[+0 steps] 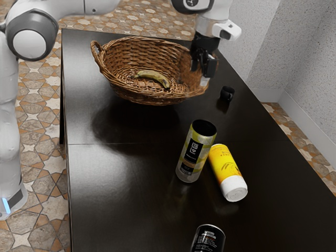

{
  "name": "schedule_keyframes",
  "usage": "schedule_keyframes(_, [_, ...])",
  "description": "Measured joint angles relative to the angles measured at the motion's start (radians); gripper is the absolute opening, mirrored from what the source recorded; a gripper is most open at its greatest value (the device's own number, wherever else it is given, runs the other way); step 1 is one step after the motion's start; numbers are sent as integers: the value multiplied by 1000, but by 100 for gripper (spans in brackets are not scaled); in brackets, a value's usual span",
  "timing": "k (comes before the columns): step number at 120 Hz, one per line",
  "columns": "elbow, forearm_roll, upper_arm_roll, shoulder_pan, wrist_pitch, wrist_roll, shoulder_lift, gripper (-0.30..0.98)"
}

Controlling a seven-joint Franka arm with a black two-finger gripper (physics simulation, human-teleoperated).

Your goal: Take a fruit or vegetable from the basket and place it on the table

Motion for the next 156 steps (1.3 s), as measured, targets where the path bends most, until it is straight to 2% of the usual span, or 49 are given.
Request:
schedule_keyframes(37, [32, 6, 2, 14, -30, -16, 4, 69])
schedule_keyframes(50, [59, 26, 117, -13, -33, 11, 14, 68])
schedule_keyframes(64, [62, 35, 202, 52, -23, 70, 48, 69])
schedule_keyframes(95, [57, 37, 215, 151, 51, 246, 135, 69])
schedule_keyframes(125, [-228, 43, 215, 168, 207, 429, 29, 69])
schedule_keyframes(156, [-288, 48, 215, 228, 316, 592, 32, 69])
